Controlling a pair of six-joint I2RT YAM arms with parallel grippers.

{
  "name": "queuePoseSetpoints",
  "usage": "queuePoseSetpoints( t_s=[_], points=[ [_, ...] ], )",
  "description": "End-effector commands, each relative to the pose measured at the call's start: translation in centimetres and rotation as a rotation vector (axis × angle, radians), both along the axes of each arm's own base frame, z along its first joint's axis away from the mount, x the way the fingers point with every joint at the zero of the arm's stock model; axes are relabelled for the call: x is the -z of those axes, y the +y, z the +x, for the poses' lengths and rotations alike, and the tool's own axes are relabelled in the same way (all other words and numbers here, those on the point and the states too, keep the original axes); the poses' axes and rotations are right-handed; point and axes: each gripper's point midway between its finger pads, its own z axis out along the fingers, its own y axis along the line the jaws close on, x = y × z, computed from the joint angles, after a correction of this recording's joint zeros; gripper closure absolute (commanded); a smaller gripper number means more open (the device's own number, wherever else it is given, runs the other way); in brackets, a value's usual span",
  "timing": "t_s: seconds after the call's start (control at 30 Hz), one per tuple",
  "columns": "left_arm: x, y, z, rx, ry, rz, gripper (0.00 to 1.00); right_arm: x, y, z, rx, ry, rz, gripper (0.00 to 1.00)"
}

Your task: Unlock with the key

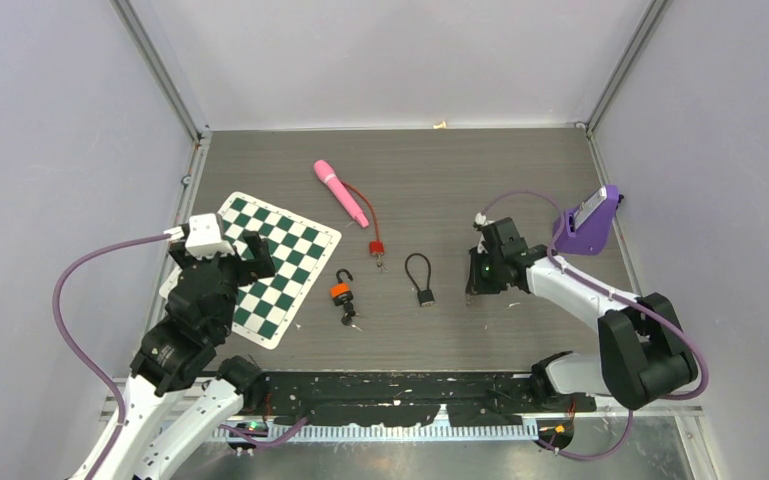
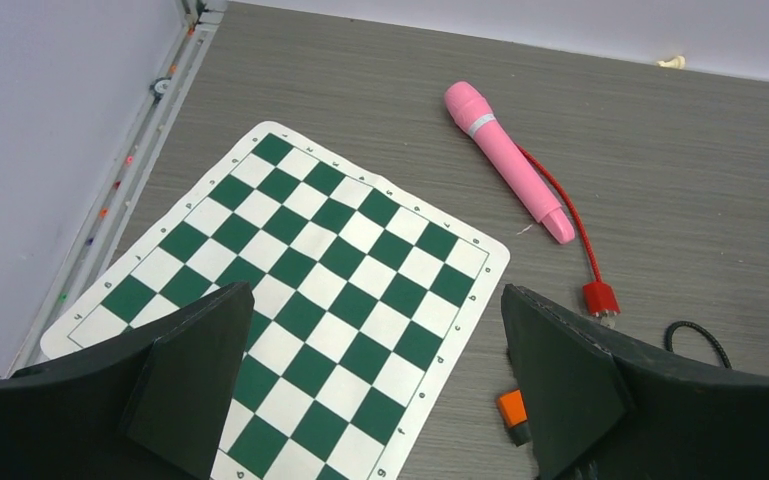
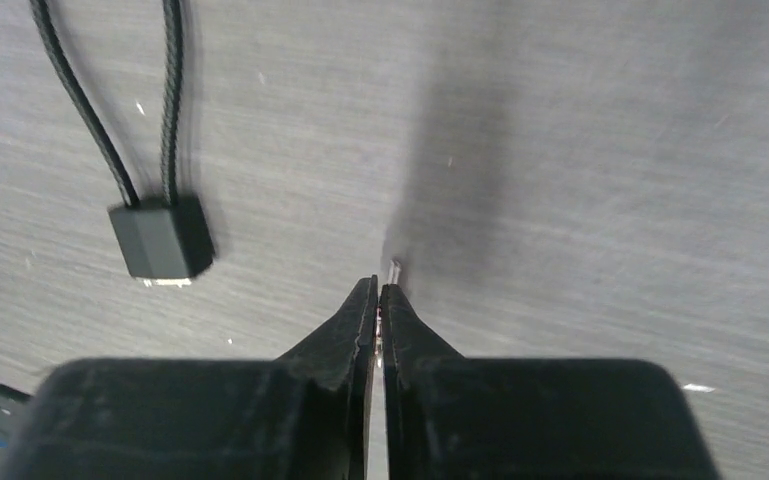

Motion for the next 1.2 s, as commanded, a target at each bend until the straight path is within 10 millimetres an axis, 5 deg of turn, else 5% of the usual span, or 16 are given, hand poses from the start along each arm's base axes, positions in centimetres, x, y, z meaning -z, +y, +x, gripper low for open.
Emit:
queuePoseSetpoints(
  t_s=[0.0, 0.2, 0.37, 0.53, 0.7, 1.03, 1.17],
  points=[
    [-0.4, -0.8, 0.6, 0.022, -0.021, -0.019, 0.01, 0.9, 1.3, -2.4, 0.035, 0.035, 0.05, 0.83],
    [-0.3, -1.0, 0.7, 0.026, -0.013, -0.017, 0.01, 0.2, 0.8, -4.8, 0.076, 0.029, 0.028, 0.59],
    [-0.3, -1.2, 0.8, 0.037, -0.01, -0.018, 0.01, -2.0, -0.3, -5.1, 0.072, -0.009, -0.018, 0.5],
    [-0.1, -1.2, 0.8, 0.037, -0.008, -0.017, 0.01, -1.4, -0.8, -4.3, 0.068, 0.003, -0.089, 0.51],
    [-0.1, -1.2, 0.8, 0.036, -0.008, -0.017, 0.01, -0.2, 0.1, -3.7, 0.047, 0.021, -0.08, 0.62],
    [-0.2, -1.3, 0.8, 0.044, -0.01, -0.023, 0.01, 2.5, 0.2, -4.0, 0.032, 0.062, -0.102, 0.68],
    [-0.1, -1.4, 0.8, 0.046, -0.009, -0.022, 0.02, 3.0, 0.1, -4.3, 0.021, 0.08, -0.117, 0.77]
  ],
)
